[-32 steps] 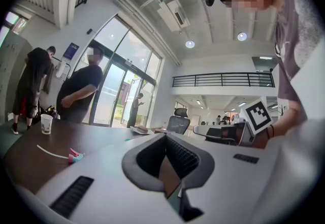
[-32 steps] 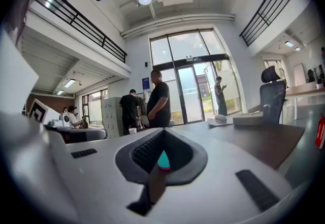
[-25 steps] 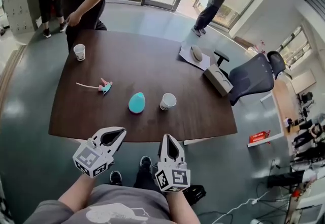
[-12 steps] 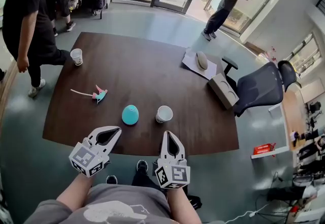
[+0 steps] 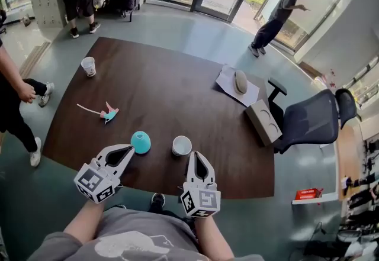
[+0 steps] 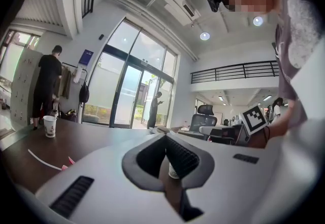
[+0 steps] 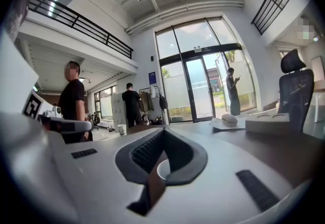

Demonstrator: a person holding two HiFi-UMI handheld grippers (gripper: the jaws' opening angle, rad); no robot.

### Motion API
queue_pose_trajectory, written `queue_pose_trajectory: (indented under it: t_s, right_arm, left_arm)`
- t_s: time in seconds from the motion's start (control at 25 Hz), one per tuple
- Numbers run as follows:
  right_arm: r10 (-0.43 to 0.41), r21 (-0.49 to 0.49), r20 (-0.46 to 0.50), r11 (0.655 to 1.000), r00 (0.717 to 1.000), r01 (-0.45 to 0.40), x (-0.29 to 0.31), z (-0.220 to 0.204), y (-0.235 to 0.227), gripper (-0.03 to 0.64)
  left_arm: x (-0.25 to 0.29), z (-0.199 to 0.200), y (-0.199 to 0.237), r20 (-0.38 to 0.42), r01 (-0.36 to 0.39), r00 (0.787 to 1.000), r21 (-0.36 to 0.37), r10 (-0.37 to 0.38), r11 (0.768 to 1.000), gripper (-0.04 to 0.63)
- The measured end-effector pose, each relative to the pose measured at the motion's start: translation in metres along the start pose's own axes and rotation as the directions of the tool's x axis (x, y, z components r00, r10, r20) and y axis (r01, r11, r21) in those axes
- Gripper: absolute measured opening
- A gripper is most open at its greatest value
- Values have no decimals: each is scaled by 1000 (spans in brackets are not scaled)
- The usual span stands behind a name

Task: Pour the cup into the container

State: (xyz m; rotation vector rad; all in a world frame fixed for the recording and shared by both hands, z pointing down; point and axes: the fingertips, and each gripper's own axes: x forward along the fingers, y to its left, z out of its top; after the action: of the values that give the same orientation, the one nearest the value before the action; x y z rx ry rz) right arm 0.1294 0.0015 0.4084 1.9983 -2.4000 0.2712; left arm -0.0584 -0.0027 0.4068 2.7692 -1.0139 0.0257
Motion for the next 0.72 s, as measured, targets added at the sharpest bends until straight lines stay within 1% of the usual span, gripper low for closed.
queue_pose_trajectory:
  t_s: [0.12,0.28,0.36,0.44,0.56,0.72]
  right_arm:
    - [46,-12,2,999,999,-46,12,0,-10,-12]
    - [97,-15,8,995,995,-97,23,1,-26,-12]
    - [117,-19,-5,993,993,-117,26,-2,-32,-12]
    - [136,-37,-38,990,990,-137,27,-12,-33,-12]
    - [149,-55,-68,987,986,-153,26,-25,-31,-12]
    - [136,-42,-61,989,989,-139,20,-30,-29,-12]
  left_arm:
    - [7,-6,3,-9,-56,998,14,57,998,8]
    - [13,-12,9,-23,-135,990,34,136,990,8]
    - [13,-13,11,-25,-169,985,31,170,985,8]
    - [12,-14,11,-28,-196,980,37,197,980,8]
    - [8,-19,11,-38,-219,975,42,221,975,8]
    - [-1,-19,8,-16,-214,977,33,214,976,8]
